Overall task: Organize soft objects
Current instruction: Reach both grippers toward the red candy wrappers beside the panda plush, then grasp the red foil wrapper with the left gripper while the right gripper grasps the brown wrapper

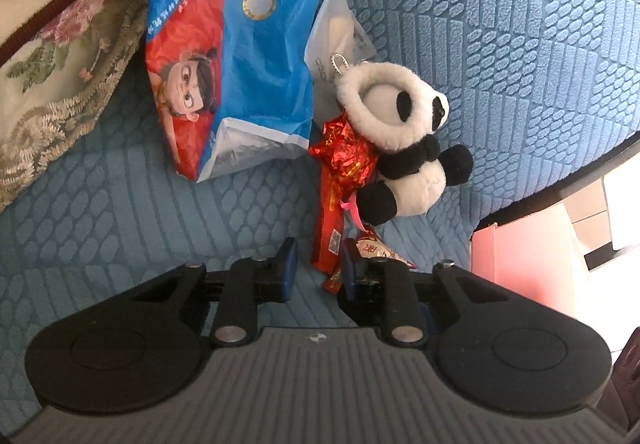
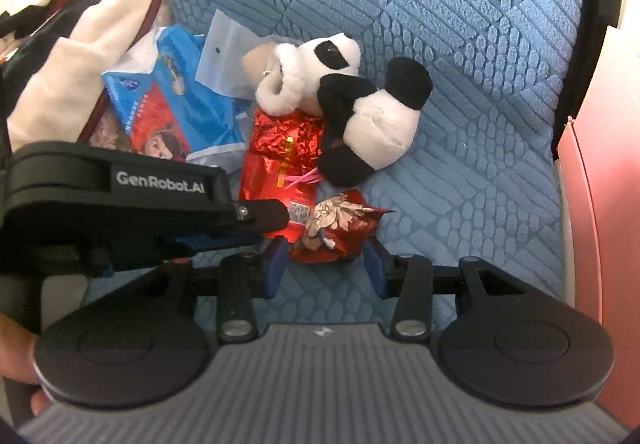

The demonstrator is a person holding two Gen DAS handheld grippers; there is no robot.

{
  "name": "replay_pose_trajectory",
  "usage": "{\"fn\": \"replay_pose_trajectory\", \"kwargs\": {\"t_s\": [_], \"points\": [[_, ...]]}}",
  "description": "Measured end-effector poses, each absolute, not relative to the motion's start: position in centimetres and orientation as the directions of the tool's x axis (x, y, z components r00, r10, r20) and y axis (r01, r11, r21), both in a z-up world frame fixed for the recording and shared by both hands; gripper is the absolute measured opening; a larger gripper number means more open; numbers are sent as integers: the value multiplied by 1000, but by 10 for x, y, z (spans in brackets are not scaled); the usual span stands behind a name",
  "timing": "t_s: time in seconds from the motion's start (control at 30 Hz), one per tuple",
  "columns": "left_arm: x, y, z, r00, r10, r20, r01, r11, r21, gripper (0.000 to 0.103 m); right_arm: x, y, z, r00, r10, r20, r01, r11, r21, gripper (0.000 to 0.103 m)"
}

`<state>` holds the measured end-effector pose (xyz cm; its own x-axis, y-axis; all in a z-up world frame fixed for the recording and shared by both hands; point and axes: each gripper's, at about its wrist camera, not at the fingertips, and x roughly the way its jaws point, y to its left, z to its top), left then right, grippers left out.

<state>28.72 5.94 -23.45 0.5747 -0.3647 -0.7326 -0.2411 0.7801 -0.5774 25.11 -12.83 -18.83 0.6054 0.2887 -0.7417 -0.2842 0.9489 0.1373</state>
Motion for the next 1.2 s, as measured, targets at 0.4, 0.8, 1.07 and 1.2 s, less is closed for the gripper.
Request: {"fn": "replay_pose_trajectory", "kwargs": {"t_s": [0.4, 0.8, 1.07, 1.2], "points": [[289, 56, -232, 589, -353, -727, -208, 803, -558, 6, 245, -128, -186, 602, 286, -746, -323, 941, 100, 20], [277, 55, -211, 638, -325, -698, -140, 843, -520, 4, 232, -131, -178, 627, 275, -729, -304, 948, 97, 19], [248, 52, -195, 630, -355, -690, -81, 854, -514, 4, 207, -140, -171, 646, 256, -719, -290, 954, 78, 17], [226, 53, -189, 622, -373, -688, -62, 853, -518, 4, 192, -144, -166, 652, 248, -716, -287, 955, 69, 12]]}}
